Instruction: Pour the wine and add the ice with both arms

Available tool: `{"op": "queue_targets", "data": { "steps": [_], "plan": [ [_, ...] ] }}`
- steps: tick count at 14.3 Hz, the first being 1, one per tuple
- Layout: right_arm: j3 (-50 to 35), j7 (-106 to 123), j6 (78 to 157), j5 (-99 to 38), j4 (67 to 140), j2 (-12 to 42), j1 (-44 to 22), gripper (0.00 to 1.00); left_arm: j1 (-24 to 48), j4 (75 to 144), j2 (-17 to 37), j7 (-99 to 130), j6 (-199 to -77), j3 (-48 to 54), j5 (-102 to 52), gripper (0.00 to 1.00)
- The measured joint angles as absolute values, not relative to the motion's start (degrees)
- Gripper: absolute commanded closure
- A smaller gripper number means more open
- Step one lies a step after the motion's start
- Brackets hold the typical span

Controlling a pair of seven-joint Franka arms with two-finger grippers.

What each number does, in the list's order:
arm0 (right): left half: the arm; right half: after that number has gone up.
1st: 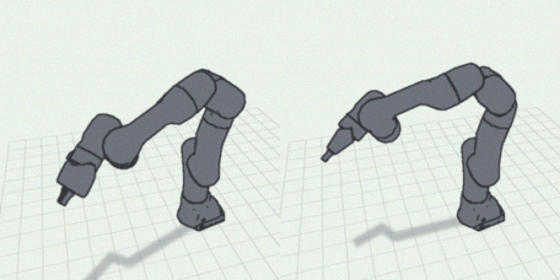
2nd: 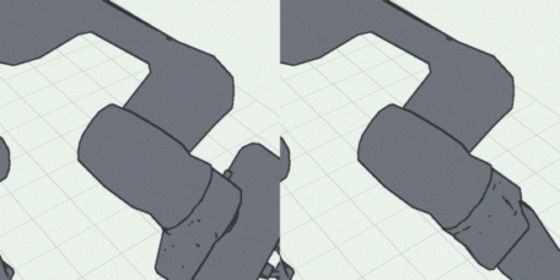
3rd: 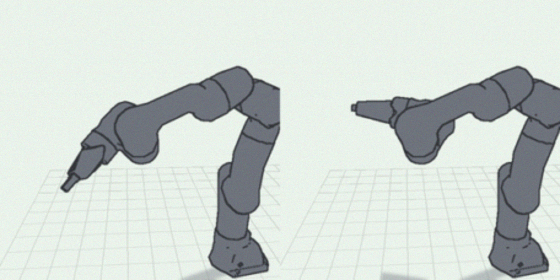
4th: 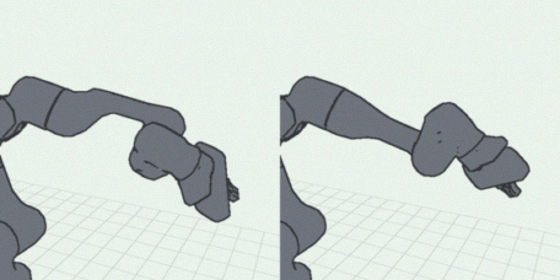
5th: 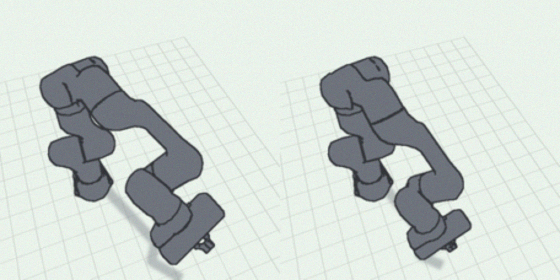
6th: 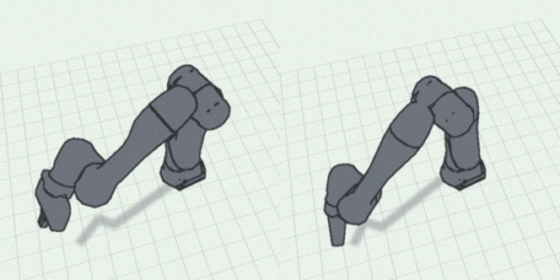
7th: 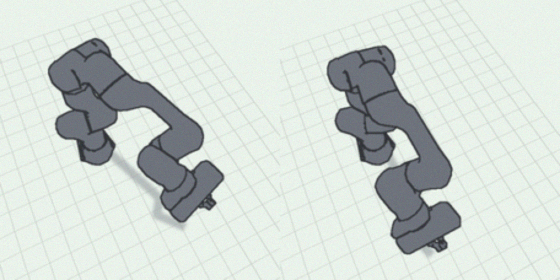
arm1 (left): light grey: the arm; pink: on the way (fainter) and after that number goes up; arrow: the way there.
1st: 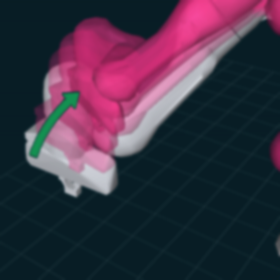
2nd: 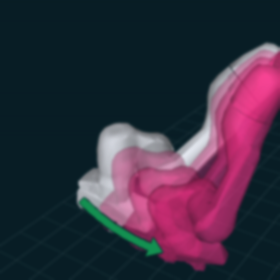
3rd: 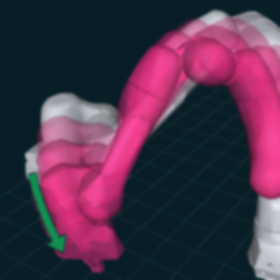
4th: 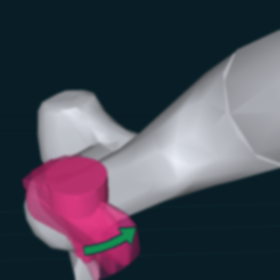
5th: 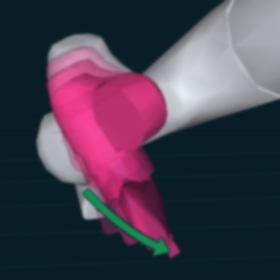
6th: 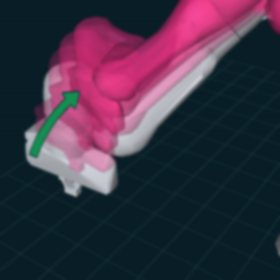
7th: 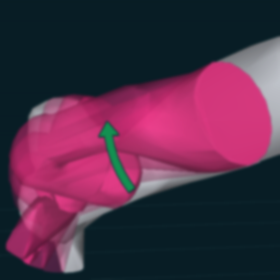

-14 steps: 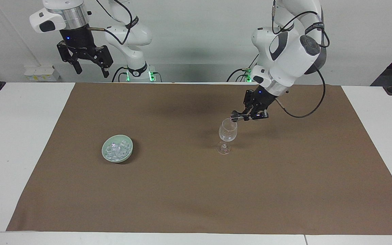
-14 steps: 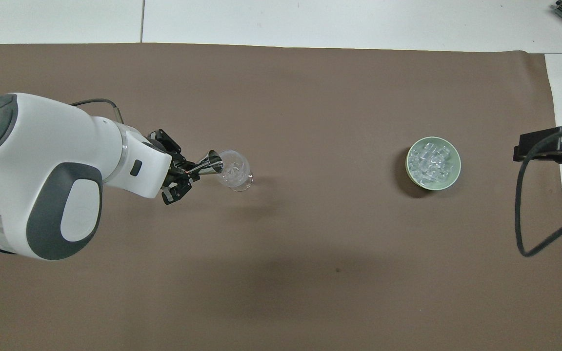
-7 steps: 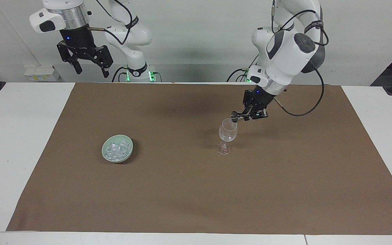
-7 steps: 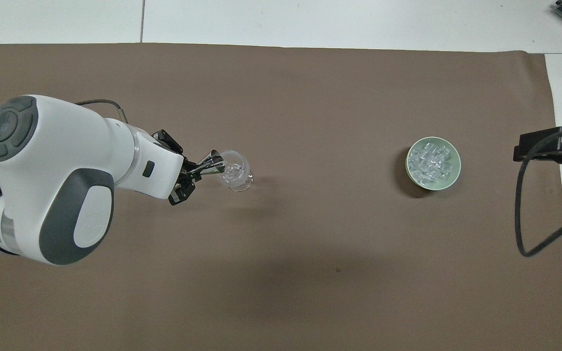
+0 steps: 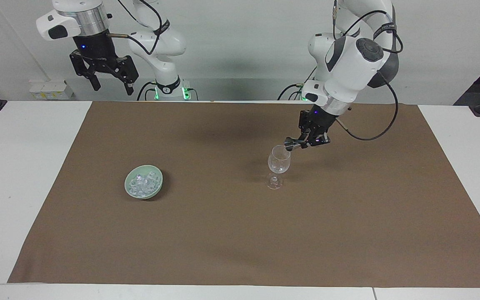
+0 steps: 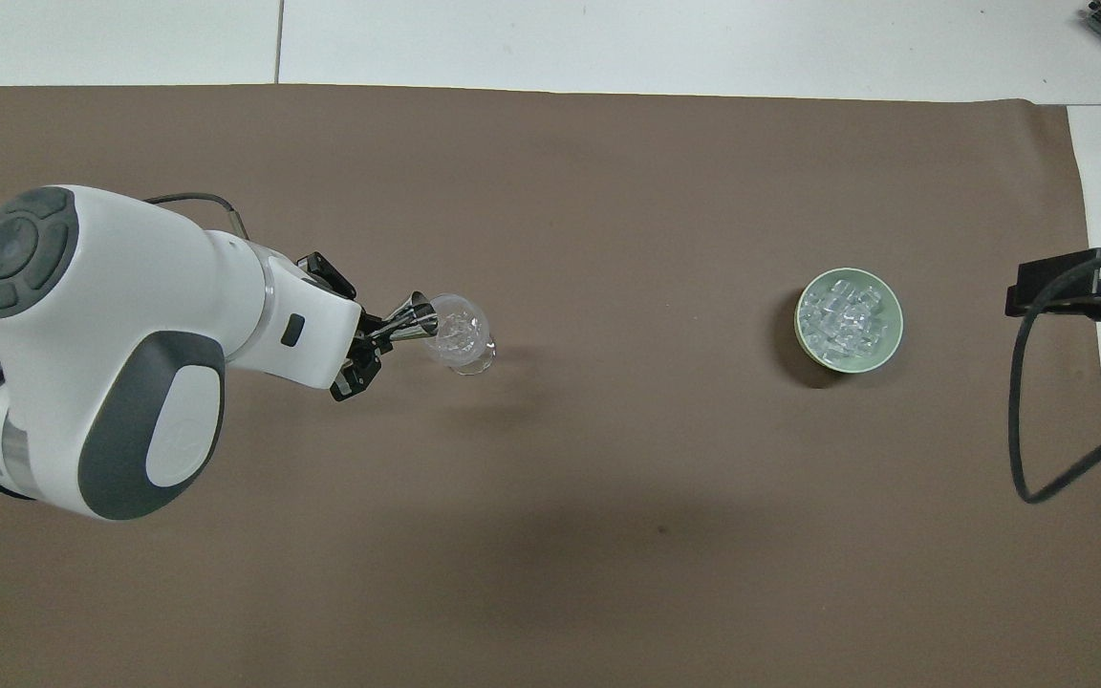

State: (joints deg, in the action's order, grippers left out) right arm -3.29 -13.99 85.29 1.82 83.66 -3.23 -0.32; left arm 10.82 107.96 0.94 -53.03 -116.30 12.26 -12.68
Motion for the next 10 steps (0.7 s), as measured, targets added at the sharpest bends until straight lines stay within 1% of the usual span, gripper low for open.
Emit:
{"op": "queue_targets", "data": {
  "steps": [6, 10],
  "plan": [
    [-3.3, -14.0, 85.3, 1.8, 83.7, -3.2, -0.3, 0.0, 13.0, 105.5, 2.2, -47.9, -114.1, 12.3, -9.1, 1.0],
    [-3.3, -14.0, 85.3, 1.8, 83.7, -3.2, -0.3, 0.0, 13.1, 105.1, 2.5, -47.0, -112.7, 12.2, -7.9, 1.0]
  ]
}}
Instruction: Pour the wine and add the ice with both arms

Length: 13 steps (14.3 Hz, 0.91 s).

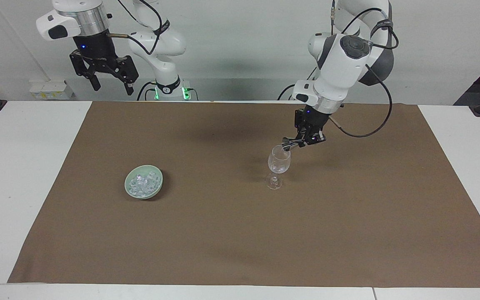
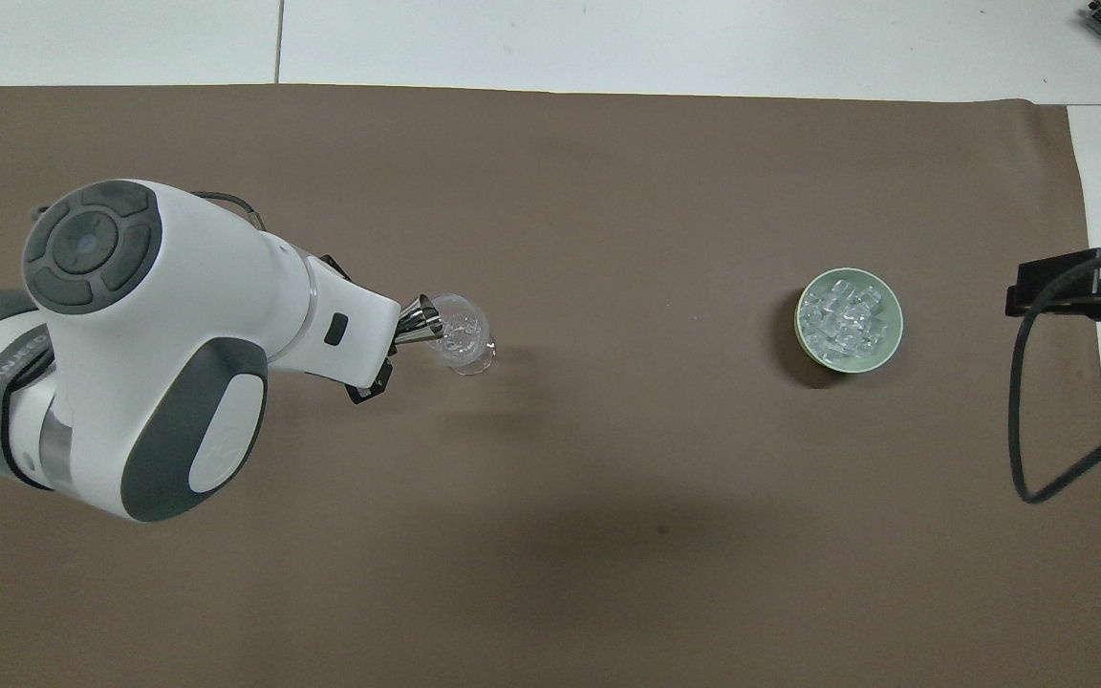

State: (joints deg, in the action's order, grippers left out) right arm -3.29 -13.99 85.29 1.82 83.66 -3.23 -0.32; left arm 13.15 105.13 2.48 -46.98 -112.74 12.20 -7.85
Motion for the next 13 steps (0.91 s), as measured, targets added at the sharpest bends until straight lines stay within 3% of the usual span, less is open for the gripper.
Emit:
{"op": "queue_targets", "data": {
  "steps": [13],
  "plan": [
    [-3.3, -14.0, 85.3, 1.8, 83.7, -3.2, -0.3, 0.0, 14.5, 102.8, 3.4, -38.0, -109.9, 12.3, -3.7, 1.0]
  ]
}}
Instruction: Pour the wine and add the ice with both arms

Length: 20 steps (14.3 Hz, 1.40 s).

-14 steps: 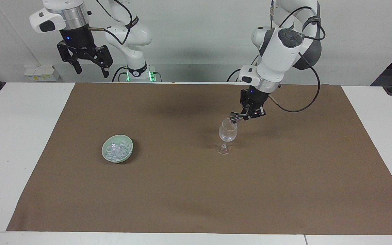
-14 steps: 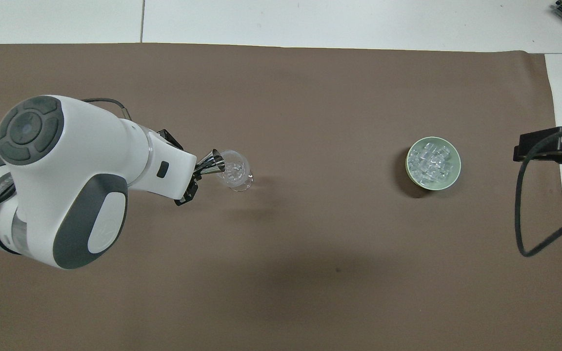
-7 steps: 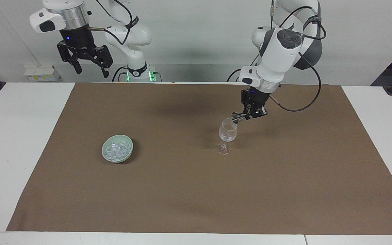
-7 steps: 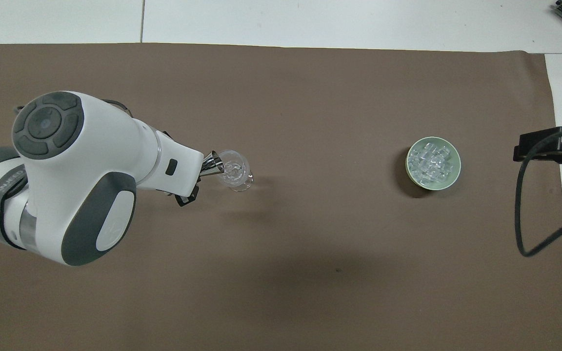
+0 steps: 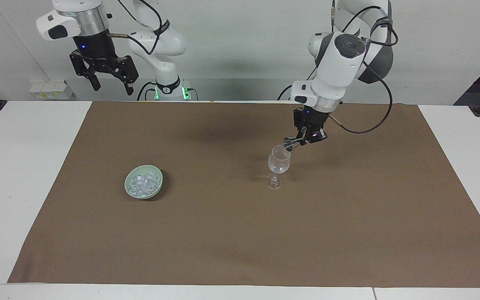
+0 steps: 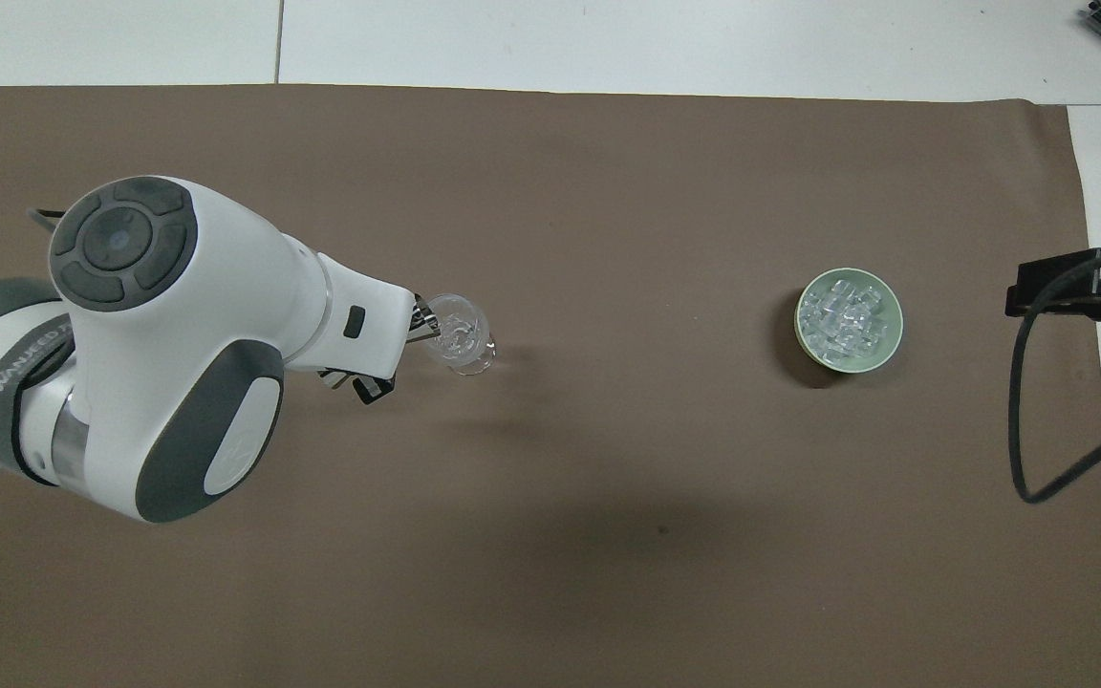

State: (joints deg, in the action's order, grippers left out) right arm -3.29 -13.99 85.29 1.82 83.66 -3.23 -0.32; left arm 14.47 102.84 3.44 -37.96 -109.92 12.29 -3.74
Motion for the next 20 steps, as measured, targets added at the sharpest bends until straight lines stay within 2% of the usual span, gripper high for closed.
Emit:
{"op": "queue_targets", "data": {
  "steps": [4, 9, 13, 20],
  "plan": [
    [-3.3, -14.0, 85.3, 1.8, 83.7, -3.2, -0.3, 0.0, 15.7, 98.3, 5.9, -37.3, -106.1, 12.3, -1.0, 1.0],
    [-3.3, -14.0, 85.3, 1.8, 83.7, -3.2, -0.3, 0.0, 16.8, 96.9, 6.9, -37.2, -103.8, 12.3, 2.8, 1.0],
    [-3.3, -14.0, 85.3, 1.8, 83.7, -3.2, -0.3, 0.0, 17.6, 93.1, 8.7, -37.1, -99.2, 12.3, 4.6, 1.0],
    [-3.3, -14.0, 85.3, 1.8, 83.7, -3.2, -0.3, 0.0, 18.4, 92.1, 9.8, -35.0, -98.5, 12.0, 5.6, 1.0]
  ]
}}
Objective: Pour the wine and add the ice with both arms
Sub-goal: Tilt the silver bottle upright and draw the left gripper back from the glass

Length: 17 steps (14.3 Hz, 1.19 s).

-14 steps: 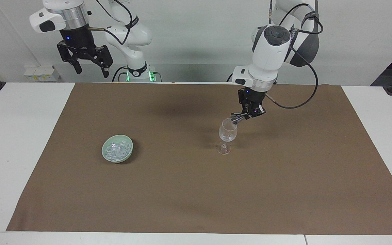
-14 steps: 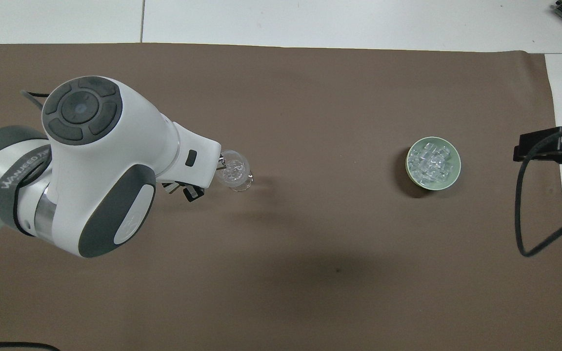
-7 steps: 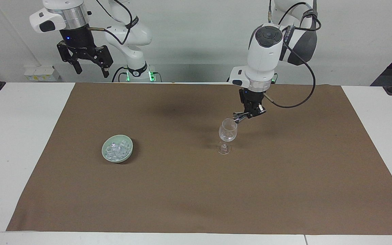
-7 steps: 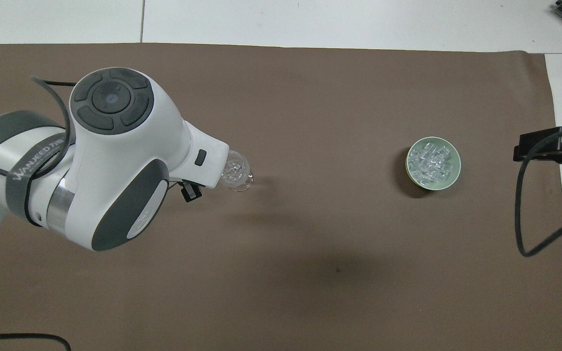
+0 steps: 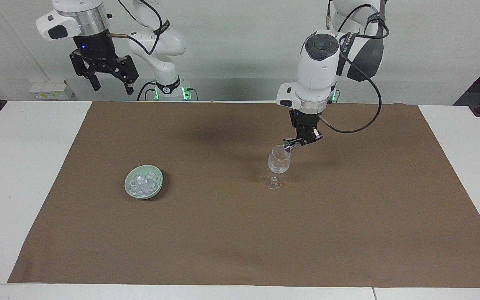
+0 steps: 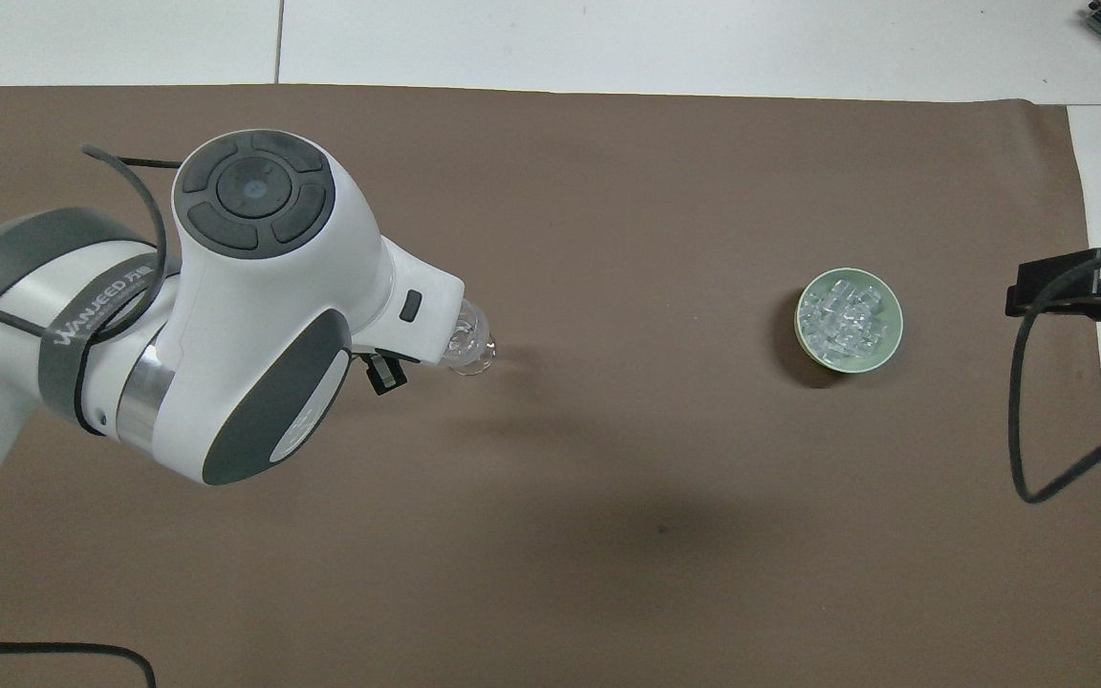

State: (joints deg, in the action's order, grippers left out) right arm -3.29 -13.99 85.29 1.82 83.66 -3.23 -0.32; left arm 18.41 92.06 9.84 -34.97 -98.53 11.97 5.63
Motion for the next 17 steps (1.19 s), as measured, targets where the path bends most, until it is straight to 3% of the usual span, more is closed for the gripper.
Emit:
{"op": "queue_targets", "data": {
  "steps": [7, 17],
  "plan": [
    [-3.3, -14.0, 85.3, 1.8, 83.7, -3.2, -0.3, 0.0, 11.2, 91.5, 9.9, -46.4, -101.5, 11.0, 2.2, 1.0],
    [-3.3, -14.0, 85.3, 1.8, 83.7, -3.2, -0.3, 0.0, -9.2, 100.0, 11.2, -91.8, -107.0, 10.6, -27.6, 1.0]
  ]
}}
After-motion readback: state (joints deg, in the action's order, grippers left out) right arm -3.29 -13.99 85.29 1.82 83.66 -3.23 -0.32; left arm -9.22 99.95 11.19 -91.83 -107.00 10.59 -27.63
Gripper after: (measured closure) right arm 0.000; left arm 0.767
